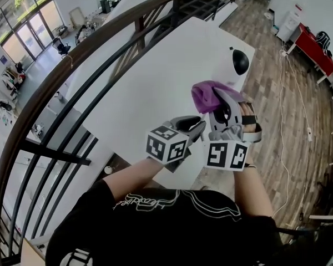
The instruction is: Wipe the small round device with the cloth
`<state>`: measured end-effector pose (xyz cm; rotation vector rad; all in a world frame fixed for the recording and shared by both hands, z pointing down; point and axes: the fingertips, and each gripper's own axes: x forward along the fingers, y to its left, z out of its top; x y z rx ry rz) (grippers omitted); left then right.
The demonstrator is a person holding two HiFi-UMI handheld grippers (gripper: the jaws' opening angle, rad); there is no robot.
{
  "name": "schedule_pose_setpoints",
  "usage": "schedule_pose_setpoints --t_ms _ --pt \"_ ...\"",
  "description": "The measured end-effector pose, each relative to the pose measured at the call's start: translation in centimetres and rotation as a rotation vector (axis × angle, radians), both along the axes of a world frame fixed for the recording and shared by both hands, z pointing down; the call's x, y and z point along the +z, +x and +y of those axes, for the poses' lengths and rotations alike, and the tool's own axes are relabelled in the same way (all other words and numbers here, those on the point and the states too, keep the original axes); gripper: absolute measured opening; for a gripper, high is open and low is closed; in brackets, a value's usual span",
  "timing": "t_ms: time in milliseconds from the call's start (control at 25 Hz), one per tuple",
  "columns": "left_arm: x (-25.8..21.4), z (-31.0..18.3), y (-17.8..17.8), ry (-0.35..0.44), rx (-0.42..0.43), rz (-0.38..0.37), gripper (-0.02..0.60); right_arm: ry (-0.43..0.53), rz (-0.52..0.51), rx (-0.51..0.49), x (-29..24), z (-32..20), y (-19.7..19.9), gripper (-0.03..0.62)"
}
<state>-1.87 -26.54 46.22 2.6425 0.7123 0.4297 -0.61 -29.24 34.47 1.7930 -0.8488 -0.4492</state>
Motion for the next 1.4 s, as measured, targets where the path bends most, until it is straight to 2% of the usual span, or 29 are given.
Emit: schedule_pose_setpoints --t_ms 120,280,480,600,720,800,1000,1200,1280,1400 --pt "0.8 1.0 0.4 0.003 0.02 0.011 0.091 -0.018 -0.044 -0.005 1.7 1.0 0.1 0.061" --pt "-1.7 -3.1 -1.4 0.023 0.0 0.04 0.091 -0.019 -0.147 -0.042 0.4 -2.3 -2.1 0.061" --pt "-4.6 -4.7 -3.5 0.078 -0.143 0.085 0.091 0.125 -0.301 -0.112 -2.2 0.0 -3.7 0.061" --pt "-6.4 -3.9 -6.5 0.03 -0.246 0.096 0.086 0.199 -0.389 -0.164 -3.5 3.5 -5.7 0.061" --pt "-8.8 -2.0 -9.7 0.012 -0.287 0.124 0.03 0.258 -0.427 -0.217 -5.0 6.5 -7.8 0.061" --pt "-10.6 0.0 -11.9 0.009 -0.288 0.157 0.009 0.292 -0.46 -0.262 -5.8 8.4 -9.4 0.061" --pt "-13.2 7.5 -17.5 0.012 -0.277 0.217 0.008 0.364 -0.585 -0.365 -5.8 15.6 -14.1 0.061" --pt "-13.4 17.6 -22.3 0.07 -0.255 0.246 0.008 0.427 -0.825 -0.421 -2.5 25.1 -18.1 0.061" --pt "-13.4 21.8 -23.8 0.09 -0.239 0.252 0.008 0.434 -0.929 -0.443 -0.8 28.9 -19.9 0.061" --pt "-12.7 27.2 -25.7 0.108 -0.209 0.254 0.008 0.421 -1.029 -0.456 1.5 33.9 -22.4 0.061"
